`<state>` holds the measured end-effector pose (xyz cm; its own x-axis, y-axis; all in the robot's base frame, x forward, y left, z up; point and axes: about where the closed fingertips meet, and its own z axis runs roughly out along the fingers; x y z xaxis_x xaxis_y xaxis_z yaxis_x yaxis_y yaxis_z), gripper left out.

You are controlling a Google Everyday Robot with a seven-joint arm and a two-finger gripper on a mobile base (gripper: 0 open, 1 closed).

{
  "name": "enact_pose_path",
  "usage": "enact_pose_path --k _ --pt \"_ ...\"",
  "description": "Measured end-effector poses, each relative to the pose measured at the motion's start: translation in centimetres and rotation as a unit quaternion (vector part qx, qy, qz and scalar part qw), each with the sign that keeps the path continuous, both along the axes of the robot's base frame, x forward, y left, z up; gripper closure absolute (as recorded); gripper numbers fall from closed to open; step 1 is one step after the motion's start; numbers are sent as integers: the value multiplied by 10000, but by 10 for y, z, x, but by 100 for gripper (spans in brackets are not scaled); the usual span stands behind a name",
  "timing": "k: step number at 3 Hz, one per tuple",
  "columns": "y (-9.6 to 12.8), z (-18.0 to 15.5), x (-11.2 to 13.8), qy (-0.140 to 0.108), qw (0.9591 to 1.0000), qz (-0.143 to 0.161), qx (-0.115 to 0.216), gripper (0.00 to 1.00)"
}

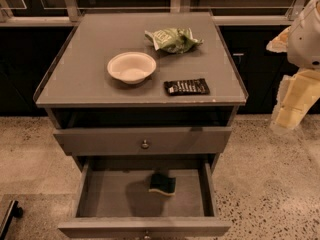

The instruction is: Pick sponge from middle drawer and place on counter

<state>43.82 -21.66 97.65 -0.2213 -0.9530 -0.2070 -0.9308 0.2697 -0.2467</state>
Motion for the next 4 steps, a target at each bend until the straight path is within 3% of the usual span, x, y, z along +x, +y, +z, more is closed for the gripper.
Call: enact_pose_path --k 1,2,3,4 --pt "0 0 0 0 10000 0 0 0" --pt "2 -12 -3 -112 9994 -45 311 0" --pt "10 -59 -20 -85 9934 -364 1088 0" --pt "21 -158 -23 384 9802 -836 1754 0"
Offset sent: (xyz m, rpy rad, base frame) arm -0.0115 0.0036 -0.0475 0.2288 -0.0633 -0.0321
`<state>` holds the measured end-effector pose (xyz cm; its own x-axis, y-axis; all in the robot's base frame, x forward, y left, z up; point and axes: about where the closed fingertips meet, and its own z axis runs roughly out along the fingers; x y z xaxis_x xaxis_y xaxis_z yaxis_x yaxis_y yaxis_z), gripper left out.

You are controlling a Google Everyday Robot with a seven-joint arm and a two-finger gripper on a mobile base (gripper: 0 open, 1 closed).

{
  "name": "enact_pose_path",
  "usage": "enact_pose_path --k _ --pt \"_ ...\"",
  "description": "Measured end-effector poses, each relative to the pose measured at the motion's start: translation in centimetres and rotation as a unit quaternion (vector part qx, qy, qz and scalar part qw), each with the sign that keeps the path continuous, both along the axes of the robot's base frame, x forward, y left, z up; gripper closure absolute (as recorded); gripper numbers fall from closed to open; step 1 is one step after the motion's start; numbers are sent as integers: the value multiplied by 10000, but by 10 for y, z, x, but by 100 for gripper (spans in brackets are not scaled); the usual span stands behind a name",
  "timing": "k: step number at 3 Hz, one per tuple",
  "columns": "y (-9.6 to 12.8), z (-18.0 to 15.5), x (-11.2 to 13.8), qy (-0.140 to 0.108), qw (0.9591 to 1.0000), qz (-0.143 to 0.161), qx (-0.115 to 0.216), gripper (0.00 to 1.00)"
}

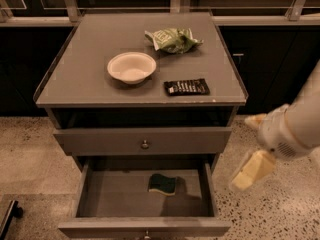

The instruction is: Pick sponge from middle drawer and place on counter

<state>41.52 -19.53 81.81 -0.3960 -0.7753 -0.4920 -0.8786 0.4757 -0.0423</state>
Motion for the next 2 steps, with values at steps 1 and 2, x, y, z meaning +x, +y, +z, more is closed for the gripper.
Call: enact_pose_path --k 1,2 --pt "0 -39 -3 102 9999 -123 26 0" --pt "0 -37 -5 29 9999 -143 22 0"
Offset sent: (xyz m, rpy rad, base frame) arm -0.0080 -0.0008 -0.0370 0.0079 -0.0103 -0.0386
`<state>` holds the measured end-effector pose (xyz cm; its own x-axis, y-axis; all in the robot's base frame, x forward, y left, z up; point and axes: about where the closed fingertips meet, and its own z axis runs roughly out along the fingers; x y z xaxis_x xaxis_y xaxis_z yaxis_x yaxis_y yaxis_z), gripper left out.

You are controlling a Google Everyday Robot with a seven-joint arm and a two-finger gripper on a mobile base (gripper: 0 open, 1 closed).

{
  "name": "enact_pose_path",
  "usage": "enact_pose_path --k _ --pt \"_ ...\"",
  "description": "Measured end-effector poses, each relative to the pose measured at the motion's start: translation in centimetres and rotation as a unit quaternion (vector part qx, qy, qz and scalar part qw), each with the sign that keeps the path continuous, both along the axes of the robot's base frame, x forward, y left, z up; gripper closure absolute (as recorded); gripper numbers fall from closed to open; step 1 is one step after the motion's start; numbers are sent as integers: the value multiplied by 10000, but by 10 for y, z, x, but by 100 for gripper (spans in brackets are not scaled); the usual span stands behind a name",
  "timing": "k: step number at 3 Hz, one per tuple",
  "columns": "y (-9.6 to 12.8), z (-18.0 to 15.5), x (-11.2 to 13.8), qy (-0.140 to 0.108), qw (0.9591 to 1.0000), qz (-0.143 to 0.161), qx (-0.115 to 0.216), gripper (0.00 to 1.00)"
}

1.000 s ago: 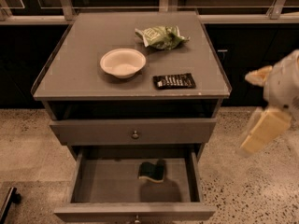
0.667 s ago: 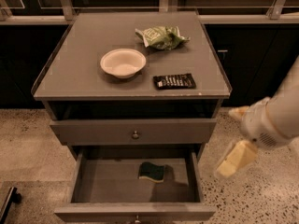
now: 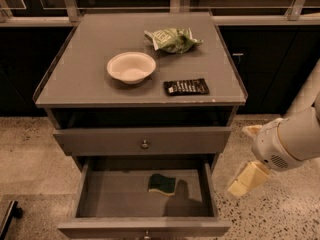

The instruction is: Pick sponge from middle drawer and place on counter

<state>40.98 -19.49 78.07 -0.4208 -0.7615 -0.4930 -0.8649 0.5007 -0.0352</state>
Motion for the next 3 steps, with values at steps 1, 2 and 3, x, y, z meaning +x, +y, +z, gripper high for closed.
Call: enact_pose_path --k 1,2,3 --pt "6 -20 -20 -146 9997 -157 81 0" --pt "13 -89 -35 -96 9981 -415 444 0" --pt "10 -146 -13 -101 9955 -735 593 0"
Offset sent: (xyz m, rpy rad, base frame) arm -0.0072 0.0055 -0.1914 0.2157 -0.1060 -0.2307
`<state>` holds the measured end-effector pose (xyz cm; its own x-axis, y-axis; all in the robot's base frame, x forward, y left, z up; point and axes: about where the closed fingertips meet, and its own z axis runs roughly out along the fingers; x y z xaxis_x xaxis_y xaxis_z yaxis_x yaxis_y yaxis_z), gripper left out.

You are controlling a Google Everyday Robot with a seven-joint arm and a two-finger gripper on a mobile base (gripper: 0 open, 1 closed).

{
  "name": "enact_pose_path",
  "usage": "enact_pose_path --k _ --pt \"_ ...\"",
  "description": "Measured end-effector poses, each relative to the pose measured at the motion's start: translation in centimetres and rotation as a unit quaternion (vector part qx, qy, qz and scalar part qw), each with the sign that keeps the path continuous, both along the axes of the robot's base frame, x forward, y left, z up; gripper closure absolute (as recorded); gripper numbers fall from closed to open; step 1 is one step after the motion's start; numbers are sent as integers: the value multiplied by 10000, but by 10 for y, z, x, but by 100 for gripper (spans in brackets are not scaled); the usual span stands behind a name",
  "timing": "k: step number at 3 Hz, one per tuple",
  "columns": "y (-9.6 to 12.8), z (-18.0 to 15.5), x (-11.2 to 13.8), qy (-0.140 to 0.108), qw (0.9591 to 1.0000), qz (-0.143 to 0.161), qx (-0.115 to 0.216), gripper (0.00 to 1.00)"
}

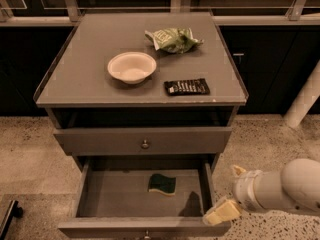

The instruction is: Pick sponge from middle drawer and place on counter

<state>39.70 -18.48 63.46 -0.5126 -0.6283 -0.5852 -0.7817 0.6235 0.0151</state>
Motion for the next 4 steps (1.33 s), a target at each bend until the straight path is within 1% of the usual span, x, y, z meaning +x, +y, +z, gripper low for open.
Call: enact_pose_path --k 1,2,3,4 --pt "4 -3 10 -73 10000 -53 19 0" --pt "3 -34 -2 312 9994 -117 82 0" --pt "29 -89 -1 524 9979 -33 389 0" --pt "72 -137 22 444 9959 26 788 0"
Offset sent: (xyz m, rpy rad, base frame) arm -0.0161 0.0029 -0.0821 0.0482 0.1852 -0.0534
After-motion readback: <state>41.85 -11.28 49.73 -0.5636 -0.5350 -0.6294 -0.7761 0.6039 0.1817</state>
